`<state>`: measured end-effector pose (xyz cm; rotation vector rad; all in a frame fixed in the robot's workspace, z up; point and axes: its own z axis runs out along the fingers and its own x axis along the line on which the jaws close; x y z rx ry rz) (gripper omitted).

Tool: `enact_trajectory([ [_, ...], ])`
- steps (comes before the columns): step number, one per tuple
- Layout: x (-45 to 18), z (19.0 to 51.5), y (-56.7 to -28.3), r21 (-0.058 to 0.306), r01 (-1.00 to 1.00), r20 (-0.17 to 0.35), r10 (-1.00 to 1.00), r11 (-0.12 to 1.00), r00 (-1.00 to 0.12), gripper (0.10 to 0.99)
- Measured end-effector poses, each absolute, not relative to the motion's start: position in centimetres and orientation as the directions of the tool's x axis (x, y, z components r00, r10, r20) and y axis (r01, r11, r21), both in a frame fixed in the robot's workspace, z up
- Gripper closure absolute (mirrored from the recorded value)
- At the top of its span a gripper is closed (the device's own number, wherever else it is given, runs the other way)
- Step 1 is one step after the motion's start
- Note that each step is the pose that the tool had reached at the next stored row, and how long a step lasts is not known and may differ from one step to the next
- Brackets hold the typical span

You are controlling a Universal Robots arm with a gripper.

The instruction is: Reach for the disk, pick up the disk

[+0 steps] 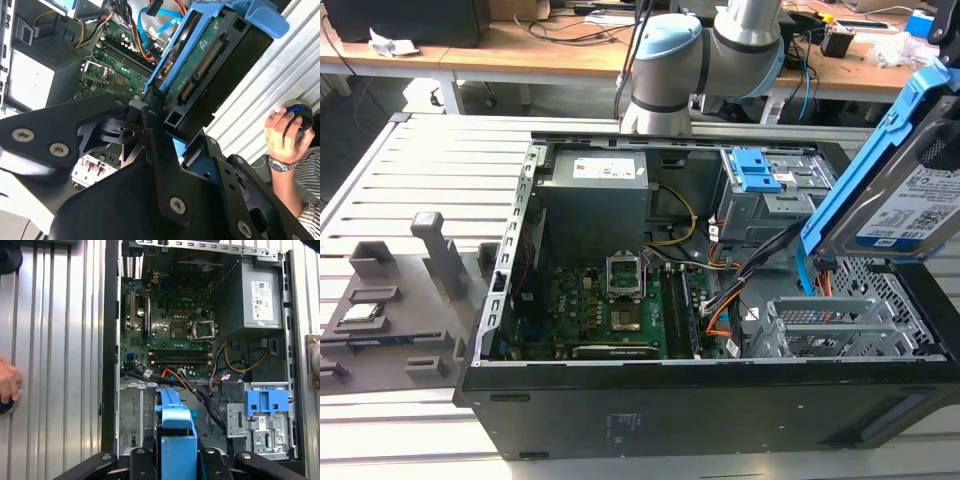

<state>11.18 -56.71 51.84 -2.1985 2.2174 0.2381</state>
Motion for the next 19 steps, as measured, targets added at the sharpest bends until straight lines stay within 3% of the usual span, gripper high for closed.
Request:
enact_trajectory([
  [19,11.2,51.8,-60.2,0.101,-0.995,-0.114,-0.993,0.003,-0.014,0.722],
])
